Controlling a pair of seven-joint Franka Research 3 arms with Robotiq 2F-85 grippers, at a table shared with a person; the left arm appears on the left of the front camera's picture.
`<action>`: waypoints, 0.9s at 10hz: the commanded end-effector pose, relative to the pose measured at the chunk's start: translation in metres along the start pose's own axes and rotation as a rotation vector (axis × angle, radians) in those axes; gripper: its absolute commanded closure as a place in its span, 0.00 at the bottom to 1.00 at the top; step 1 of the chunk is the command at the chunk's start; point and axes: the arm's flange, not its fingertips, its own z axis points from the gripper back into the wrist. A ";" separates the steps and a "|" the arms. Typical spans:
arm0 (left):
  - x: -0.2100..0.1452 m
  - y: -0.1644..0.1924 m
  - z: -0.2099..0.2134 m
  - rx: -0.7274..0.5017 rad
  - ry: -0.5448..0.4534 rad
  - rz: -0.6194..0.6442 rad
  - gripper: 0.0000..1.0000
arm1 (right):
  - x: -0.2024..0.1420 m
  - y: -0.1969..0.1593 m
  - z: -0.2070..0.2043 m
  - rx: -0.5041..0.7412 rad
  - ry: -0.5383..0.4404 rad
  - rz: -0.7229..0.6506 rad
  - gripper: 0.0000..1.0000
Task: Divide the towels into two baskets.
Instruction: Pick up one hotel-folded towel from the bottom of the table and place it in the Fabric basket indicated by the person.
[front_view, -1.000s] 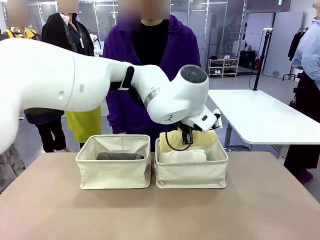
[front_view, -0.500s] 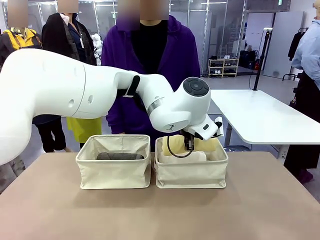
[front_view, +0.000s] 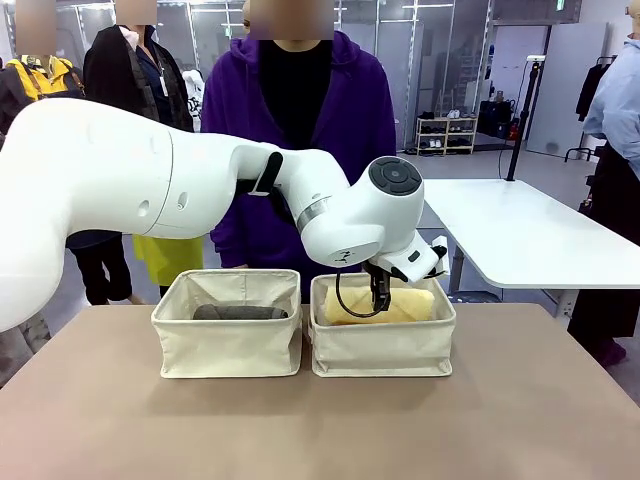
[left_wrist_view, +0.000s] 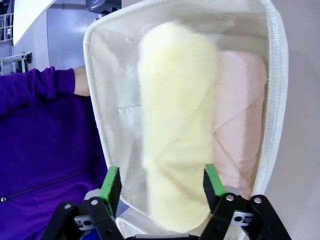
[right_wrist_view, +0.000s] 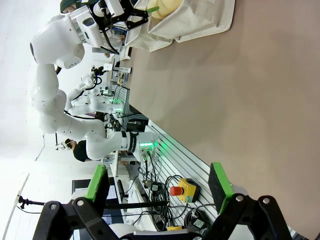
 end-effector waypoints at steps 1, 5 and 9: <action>-0.004 -0.006 0.005 0.026 0.016 -0.025 0.00 | -0.001 0.002 0.001 0.010 -0.007 0.022 0.00; 0.001 0.000 0.002 0.002 -0.002 -0.001 0.00 | -0.001 0.002 0.001 0.010 -0.007 0.022 0.00; 0.001 0.000 0.002 0.002 -0.002 -0.001 0.00 | -0.001 0.002 0.001 0.010 -0.007 0.022 0.00</action>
